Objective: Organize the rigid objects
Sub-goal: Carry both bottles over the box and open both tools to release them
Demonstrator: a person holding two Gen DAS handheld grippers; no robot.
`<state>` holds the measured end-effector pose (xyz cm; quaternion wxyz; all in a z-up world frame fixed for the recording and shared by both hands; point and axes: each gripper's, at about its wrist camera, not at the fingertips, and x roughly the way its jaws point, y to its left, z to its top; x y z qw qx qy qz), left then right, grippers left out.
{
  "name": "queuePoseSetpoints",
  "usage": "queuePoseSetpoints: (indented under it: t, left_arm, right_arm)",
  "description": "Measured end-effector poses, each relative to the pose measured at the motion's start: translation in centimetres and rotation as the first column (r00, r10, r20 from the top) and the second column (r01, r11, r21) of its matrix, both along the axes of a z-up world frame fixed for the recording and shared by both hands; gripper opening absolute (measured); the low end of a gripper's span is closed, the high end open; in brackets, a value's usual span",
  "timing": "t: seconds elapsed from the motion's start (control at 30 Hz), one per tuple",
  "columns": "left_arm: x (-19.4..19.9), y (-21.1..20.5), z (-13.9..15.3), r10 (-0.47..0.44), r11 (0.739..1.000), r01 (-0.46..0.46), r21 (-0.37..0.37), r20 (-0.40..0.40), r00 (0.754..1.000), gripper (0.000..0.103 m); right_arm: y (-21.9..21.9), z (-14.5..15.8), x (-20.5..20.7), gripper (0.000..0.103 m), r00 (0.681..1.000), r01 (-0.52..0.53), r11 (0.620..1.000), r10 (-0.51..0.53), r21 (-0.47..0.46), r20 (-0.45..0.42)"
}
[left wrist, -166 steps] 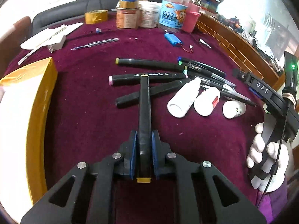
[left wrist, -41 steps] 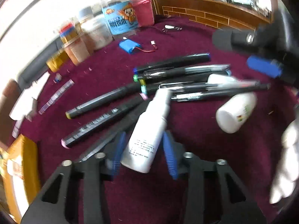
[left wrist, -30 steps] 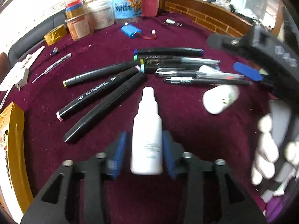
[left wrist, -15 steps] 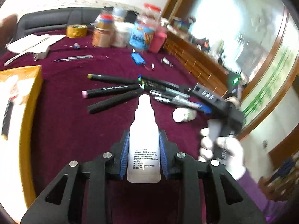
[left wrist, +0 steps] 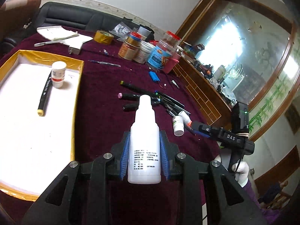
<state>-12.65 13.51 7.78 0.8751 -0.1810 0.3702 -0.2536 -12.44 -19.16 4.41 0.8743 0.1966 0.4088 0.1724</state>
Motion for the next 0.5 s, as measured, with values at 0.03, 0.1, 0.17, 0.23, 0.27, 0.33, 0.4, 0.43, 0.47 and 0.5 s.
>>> queuePoseSetpoints:
  t: [0.03,0.1,0.17,0.23,0.27,0.33,0.4,0.43,0.47,0.5]
  left_arm:
    - [0.0,0.3,-0.1,0.004,1.000,-0.004,-0.007,-0.001,1.000,0.027]
    - [-0.4,0.9,-0.2,0.013,1.000,-0.013,-0.011,0.000,1.000,0.027]
    - [-0.7,1.4,-0.4,0.021,1.000,-0.021,-0.018,-0.003,1.000,0.027]
    - [-1.0,2.0,-0.4,0.033,0.999,-0.033,-0.025,-0.006,0.999,0.027]
    - [-1.0,2.4,-0.3,0.042,0.999,-0.042,-0.026,-0.005,0.999,0.027]
    - [-1.2,3.2,0.0,0.063,0.998,-0.063,-0.023,0.002,0.998,0.027]
    - [-1.6,4.1,0.2,0.082,0.996,-0.082,-0.019,0.010,0.997,0.027]
    - [-1.8,4.7,0.5,0.096,0.995,-0.096,-0.015,0.018,0.995,0.027]
    - [-1.9,5.3,0.8,0.110,0.994,-0.109,-0.009,0.025,0.994,0.027]
    - [-1.9,5.8,0.9,0.118,0.993,-0.118,-0.006,0.029,0.993,0.027]
  right_arm:
    - [0.6,1.0,-0.2,0.094,0.999,0.032,0.994,-0.029,-0.107,0.035]
    - [1.4,1.6,0.1,0.094,0.998,0.060,0.974,-0.050,-0.219,0.049]
    - [2.1,1.3,0.7,0.094,0.998,0.070,0.958,-0.063,-0.277,0.031]
    - [2.9,0.4,1.8,0.090,0.996,0.087,0.937,-0.094,-0.337,-0.002]
    - [2.8,0.2,2.4,0.084,0.994,0.096,0.933,-0.108,-0.347,-0.015]
    - [2.6,-0.9,4.0,0.073,0.985,0.126,0.936,-0.158,-0.329,-0.073]
    - [1.7,-1.7,4.6,0.062,0.973,0.158,0.944,-0.198,-0.289,-0.117]
    - [1.3,-2.1,4.8,0.059,0.967,0.175,0.945,-0.217,-0.276,-0.131]
    - [1.3,-2.3,5.1,0.051,0.964,0.184,0.945,-0.227,-0.272,-0.138]
    - [1.1,-2.6,5.4,0.036,0.959,0.194,0.942,-0.240,-0.272,-0.149]
